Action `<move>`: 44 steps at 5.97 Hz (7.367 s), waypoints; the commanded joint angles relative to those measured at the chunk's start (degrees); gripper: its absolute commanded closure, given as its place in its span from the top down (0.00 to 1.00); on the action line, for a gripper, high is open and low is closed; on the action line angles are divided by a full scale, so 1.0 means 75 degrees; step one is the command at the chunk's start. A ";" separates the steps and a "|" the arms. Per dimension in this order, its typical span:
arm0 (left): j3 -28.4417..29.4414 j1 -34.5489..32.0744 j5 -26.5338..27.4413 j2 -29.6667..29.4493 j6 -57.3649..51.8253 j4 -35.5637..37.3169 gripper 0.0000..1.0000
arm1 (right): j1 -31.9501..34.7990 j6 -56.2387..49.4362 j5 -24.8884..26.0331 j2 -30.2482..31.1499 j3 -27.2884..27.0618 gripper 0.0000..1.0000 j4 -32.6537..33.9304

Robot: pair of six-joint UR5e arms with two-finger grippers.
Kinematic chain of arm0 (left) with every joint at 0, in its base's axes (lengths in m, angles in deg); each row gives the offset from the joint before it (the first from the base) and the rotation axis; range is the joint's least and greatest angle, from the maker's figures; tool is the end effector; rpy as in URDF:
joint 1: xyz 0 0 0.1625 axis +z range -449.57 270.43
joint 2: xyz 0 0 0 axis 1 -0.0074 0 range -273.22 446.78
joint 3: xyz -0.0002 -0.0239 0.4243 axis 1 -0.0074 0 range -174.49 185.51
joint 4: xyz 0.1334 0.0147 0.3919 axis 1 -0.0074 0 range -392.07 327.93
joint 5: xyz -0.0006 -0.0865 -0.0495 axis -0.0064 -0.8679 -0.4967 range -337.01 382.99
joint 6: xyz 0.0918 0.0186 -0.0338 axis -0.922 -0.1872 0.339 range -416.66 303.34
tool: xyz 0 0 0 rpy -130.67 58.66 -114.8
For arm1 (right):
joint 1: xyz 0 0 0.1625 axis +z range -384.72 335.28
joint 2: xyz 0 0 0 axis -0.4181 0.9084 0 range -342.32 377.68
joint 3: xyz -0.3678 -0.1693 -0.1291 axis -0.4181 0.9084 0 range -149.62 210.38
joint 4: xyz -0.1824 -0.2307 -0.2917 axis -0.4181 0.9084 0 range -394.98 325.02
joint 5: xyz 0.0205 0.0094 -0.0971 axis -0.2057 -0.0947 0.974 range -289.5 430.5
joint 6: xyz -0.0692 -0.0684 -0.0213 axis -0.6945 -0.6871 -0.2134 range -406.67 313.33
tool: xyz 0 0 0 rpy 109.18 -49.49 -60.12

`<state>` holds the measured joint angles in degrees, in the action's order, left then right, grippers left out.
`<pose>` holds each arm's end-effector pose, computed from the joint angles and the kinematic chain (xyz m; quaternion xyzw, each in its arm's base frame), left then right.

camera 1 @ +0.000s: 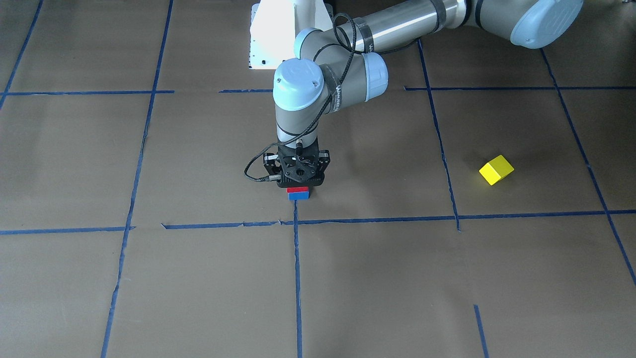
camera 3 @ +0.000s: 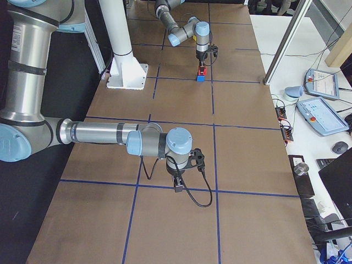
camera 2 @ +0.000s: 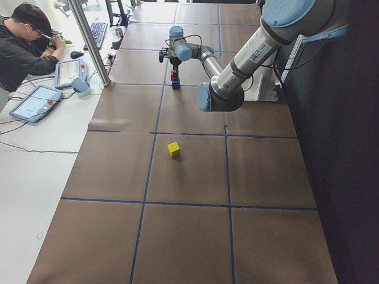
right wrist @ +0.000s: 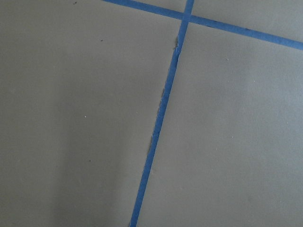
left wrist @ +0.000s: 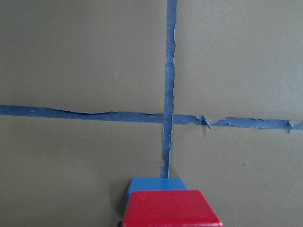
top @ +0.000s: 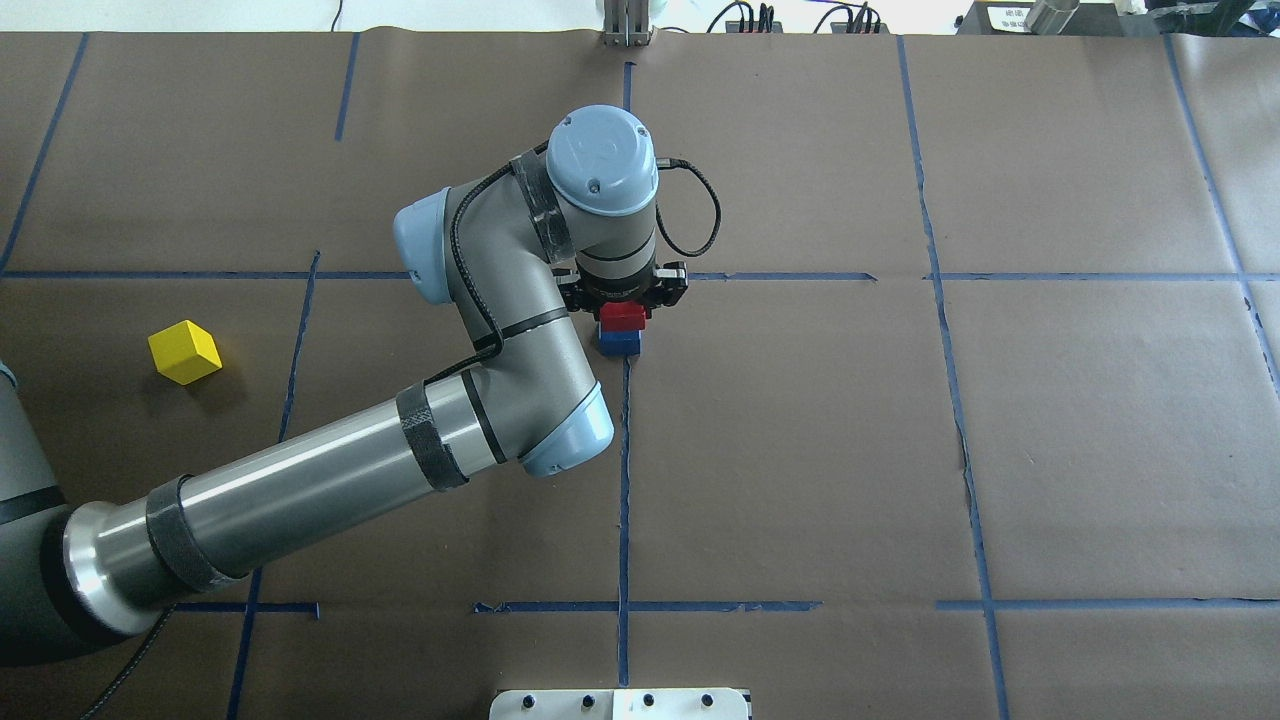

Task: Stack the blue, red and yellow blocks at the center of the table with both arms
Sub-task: 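Lower the red cube onto the blue cube and open the left gripper, then raise the left gripper and move it toward the yellow cube, then lower the left gripper onto the yellow cube and close on it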

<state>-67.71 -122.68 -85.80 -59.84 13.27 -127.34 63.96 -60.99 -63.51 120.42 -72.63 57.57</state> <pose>0.6091 -0.5180 0.1409 0.0346 0.4059 -0.0412 0.9123 0.0550 -0.3967 0.6507 0.0241 -0.3743 -0.1189 0.9193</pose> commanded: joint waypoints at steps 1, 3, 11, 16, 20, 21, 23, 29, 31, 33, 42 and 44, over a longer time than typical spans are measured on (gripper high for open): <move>0.0001 0.0007 -0.0002 0.0003 -0.0019 -0.0001 0.13 | 0.0000 0.0000 0.0009 0.0000 0.0001 1.00 0.0000; 0.0001 0.0019 -0.0014 0.0026 -0.0031 -0.0001 0.14 | 0.0000 0.0000 0.0009 0.0000 0.0013 1.00 0.0000; 0.0001 0.0054 -0.0014 0.0061 -0.0078 -0.0001 0.23 | 0.0000 0.0011 0.0009 0.0000 -0.0010 1.00 0.0000; 0.0001 0.0054 -0.0014 0.0061 -0.0089 -0.0001 0.62 | 0.0000 0.0000 -0.0003 0.0000 -0.0034 1.00 0.0000; -0.0185 -0.0097 -0.0199 0.0073 -0.0113 -0.0106 1.00 | 0.0000 -0.0024 0.0009 0.0000 0.0001 1.00 0.0000; -0.0512 -0.0539 -0.1118 0.0096 -0.0124 -0.0048 1.00 | 0.0000 -0.0024 0.0009 0.0000 0.0001 1.00 0.0000; -0.2214 -0.1151 -0.2028 0.1597 -0.1018 0.0011 1.00 | 0.0000 -0.0035 0.0009 0.0000 0.0013 1.00 0.0000; -0.4240 -0.3438 -0.2405 0.6466 -0.3697 -0.0070 1.00 | 0.0000 0.0000 -0.0003 0.0000 -0.0011 1.00 0.0000; -0.4242 -0.3252 -0.2020 0.7006 -0.1785 -0.1129 1.00 | 0.0000 0.0000 -0.0003 0.0000 -0.0022 1.00 0.0000; -0.4171 -0.2623 -0.1367 0.7057 -0.0575 -0.1582 1.00 | 0.0000 0.0000 -0.0003 0.0012 -0.0046 1.00 0.0000; -0.2801 -0.2067 -0.1035 0.7022 -0.0429 -0.2813 0.91 | 0.0000 -0.0024 -0.0003 0.0035 -0.0034 1.00 0.0000; -0.2777 -0.2021 -0.0986 0.6999 -0.0453 -0.2825 0.45 | 0.0000 -0.0012 -0.0003 0.0035 -0.0034 1.00 0.0000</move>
<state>-88.61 -138.05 -93.39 -7.27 9.95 -148.49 63.97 -61.10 -63.53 120.68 -72.89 57.52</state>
